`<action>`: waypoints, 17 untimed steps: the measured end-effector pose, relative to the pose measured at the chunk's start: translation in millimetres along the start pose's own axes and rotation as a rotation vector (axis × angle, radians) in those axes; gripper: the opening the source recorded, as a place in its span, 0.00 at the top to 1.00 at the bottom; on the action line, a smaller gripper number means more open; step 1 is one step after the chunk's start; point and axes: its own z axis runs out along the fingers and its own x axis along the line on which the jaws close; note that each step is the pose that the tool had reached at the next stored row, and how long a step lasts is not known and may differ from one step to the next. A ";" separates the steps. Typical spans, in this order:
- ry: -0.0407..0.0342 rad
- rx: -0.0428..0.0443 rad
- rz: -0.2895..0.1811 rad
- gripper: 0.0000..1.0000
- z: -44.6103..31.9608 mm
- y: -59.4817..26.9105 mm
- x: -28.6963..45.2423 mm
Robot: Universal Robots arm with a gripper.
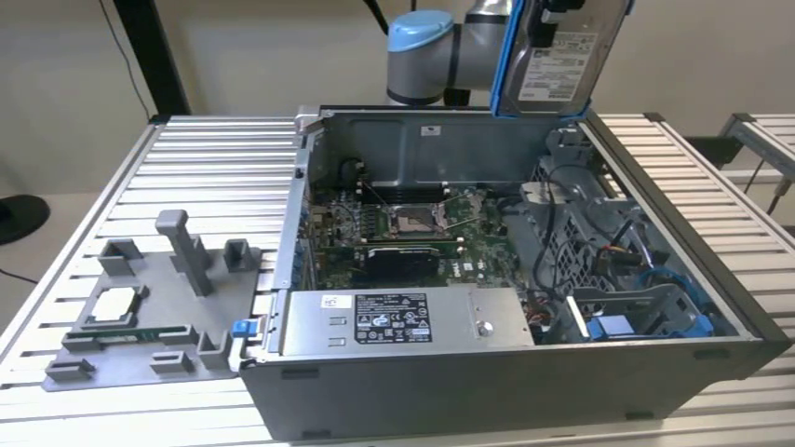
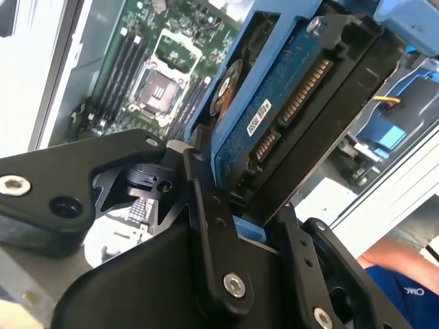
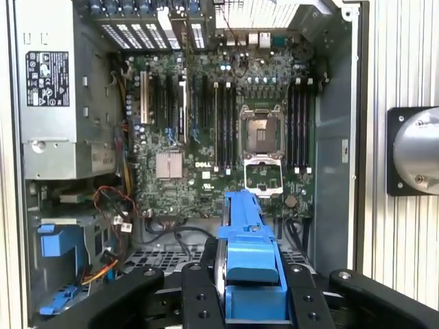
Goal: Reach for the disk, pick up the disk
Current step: 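Pick up the disk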
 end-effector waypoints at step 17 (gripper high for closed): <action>0.0001 0.0000 0.000 1.00 -1.0 -46.7 -1.7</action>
